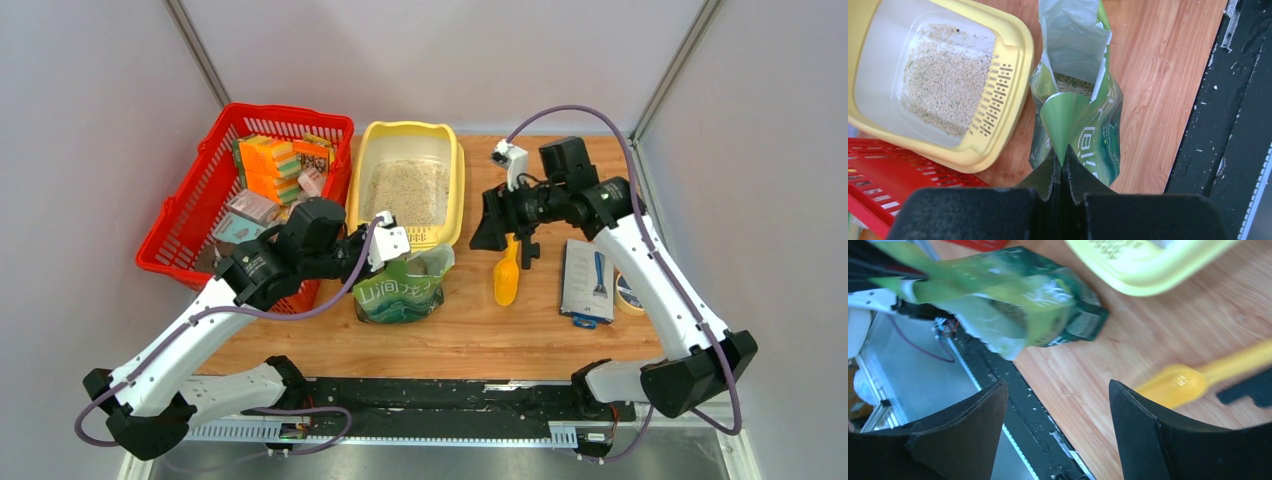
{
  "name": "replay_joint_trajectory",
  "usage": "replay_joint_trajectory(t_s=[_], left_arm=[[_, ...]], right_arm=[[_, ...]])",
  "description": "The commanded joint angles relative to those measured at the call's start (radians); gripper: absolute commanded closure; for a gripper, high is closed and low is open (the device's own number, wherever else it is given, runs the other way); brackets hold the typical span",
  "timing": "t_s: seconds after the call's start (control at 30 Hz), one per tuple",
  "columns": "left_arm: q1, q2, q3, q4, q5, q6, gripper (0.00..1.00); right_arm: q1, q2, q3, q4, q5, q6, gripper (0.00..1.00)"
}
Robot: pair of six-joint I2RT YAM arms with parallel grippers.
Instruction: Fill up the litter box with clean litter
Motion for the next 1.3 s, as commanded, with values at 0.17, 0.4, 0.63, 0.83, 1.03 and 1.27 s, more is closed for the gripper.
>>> replay_joint_trajectory(t_s=[0.17,0.4,0.63,0.83,1.03,1.27], left_arm=[[-0.001,0.004,0.055,0.135,0.108,-0.099,1.0],[-0.001,0.02,0.073,0.149,0.123,-0.111,1.0],[-0.002,0.043,0.121,0.152,0.136,-0.116,1.0],[-0.004,0.066,0.168,0.158,0.145,-0.116,1.0],[-0.007,0.095,0.219,0.16,0.185,-0.131,1.0],[-0.02,0.13,0.239,0.157,0.205,-0.123,1.0]], right_arm=[[0.154,0.03,-0.066,0.148,0.097,0.267,0.3],[0.231,0.087,-0.044,0.141,0.154,0.294,0.41],[0.297,0.099,-0.02,0.113,0.236,0.285,0.52],[0.297,0.075,-0.037,0.079,0.298,0.267,0.91],[0.297,0.052,0.032,0.073,0.302,0.244,1.0],[0.294,0.004,0.012,0.082,0.26,0.206,1.0]])
